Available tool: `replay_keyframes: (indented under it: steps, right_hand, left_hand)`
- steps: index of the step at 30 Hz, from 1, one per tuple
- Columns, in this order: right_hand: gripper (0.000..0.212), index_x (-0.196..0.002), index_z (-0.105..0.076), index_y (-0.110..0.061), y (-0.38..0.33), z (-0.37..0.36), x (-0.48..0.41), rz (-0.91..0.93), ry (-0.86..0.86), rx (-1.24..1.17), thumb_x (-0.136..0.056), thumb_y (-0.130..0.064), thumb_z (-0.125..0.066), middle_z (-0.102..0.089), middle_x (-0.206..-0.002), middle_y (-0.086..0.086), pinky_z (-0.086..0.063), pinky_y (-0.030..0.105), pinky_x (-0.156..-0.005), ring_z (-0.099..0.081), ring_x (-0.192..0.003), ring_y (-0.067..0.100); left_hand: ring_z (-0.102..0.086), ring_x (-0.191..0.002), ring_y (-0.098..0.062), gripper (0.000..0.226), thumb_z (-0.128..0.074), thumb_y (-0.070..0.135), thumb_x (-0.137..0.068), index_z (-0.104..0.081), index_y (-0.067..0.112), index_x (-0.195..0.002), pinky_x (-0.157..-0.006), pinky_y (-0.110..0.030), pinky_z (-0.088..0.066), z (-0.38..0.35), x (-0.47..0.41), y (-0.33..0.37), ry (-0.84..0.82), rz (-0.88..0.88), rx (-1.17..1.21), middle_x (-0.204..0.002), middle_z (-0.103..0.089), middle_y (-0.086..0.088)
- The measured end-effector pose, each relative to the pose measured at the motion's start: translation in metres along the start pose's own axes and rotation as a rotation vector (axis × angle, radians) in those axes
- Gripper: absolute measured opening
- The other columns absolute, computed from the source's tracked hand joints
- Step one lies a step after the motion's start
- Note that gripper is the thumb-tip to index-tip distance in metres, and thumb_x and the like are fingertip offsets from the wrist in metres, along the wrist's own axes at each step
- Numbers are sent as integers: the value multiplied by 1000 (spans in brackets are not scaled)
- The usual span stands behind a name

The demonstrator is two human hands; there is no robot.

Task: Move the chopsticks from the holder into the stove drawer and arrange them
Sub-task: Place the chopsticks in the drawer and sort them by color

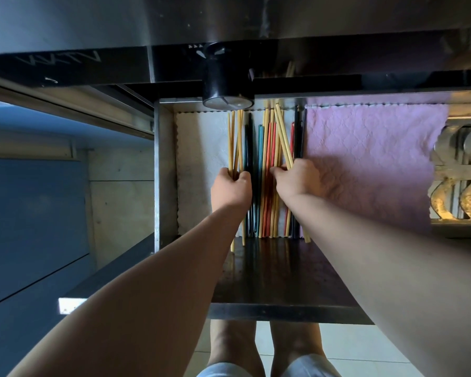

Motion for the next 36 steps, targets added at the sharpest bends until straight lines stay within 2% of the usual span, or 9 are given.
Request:
replay_keyframes:
  steps: [6, 9, 14, 19, 21, 25, 28, 31, 36]
  right_hand:
    - [25, -102, -68, -9, -5, -1, 2, -41, -20, 10, -85, -27, -64, -71, -103, 10, -45, 27, -67, -67, -91, 30]
    - [26, -104, -67, -6, -6, -1, 2, -77, -45, -16, -85, -25, -64, -70, -102, 11, -40, 25, -62, -62, -79, 27]
    - [24, -98, -63, -6, -6, 2, 6, -73, -77, -65, -85, -27, -64, -61, -89, 7, -38, 25, -60, -56, -74, 25]
    - [32, -104, -65, -11, 1, 15, 12, -24, -75, -88, -86, -34, -53, -64, -95, 6, -42, 27, -68, -59, -81, 29]
    - [32, -105, -65, -14, 6, 20, 12, -22, -73, -85, -87, -36, -50, -61, -91, 4, -41, 27, -66, -56, -76, 27]
    - [25, -91, -63, -12, 7, 28, 12, 24, -86, -146, -92, -30, -46, -59, -81, 4, -34, 27, -55, -51, -63, 22]
    - [20, -83, -55, -12, 9, 31, 12, 47, -77, -184, -94, -23, -44, -52, -70, 3, -31, 27, -56, -45, -59, 22]
    - [25, -70, -49, -12, 14, 29, 13, 34, -66, -263, -92, -22, -44, -47, -61, 0, -32, 28, -56, -45, -62, 26]
    - [31, -60, -44, -14, 19, 24, 11, 11, -61, -364, -89, -24, -45, -51, -59, 2, -40, 33, -55, -47, -58, 26]
  left_hand:
    - [-41, -54, -14, 16, -47, 18, -87, -42, 18, -72, -51, -24, -35, -2, 3, 1, -11, -1, 8, -63, -45, 2]
    - [-39, -51, -12, 19, -47, 17, -88, -40, 19, -71, -48, -24, -31, -2, 5, 2, -16, -3, -1, -63, -43, 3]
    - [-38, -51, -13, 21, -47, 17, -88, -39, 19, -69, -48, -25, -30, -3, 5, 4, -20, -1, -8, -61, -42, 3]
    - [-37, -50, -15, 23, -47, 18, -89, -38, 19, -68, -48, -26, -27, -11, 8, 5, -23, 19, -16, -60, -41, 3]
    - [-39, -52, -13, 25, -46, 16, -91, -38, 19, -68, -47, -26, -28, -16, 9, 6, -7, 15, -18, -62, -42, 2]
    - [-49, -59, -19, 19, -54, 17, -89, -47, 17, -71, -54, -26, -40, -28, 7, 6, 29, -19, -2, -66, -52, 0]
    - [-56, -64, -22, 11, -64, 20, -85, -60, 14, -77, -59, -26, -47, -32, 7, 3, 59, -37, -35, -68, -59, -1]
    - [-60, -68, -23, 9, -65, 20, -86, -64, 14, -80, -63, -28, -52, -33, 7, 2, 89, -53, -72, -70, -61, -1]
    - [-58, -64, -19, 11, -68, 23, -86, -65, 15, -80, -59, -26, -47, -37, 7, 4, 57, -48, -138, -70, -62, 0]
Point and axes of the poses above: each hand's wrist, its own x-axis away from the middle knuckle, its own z-axis out of the back of the hand, y = z × x, the point moved 5 cm from there along -x, towards the middle knuckle
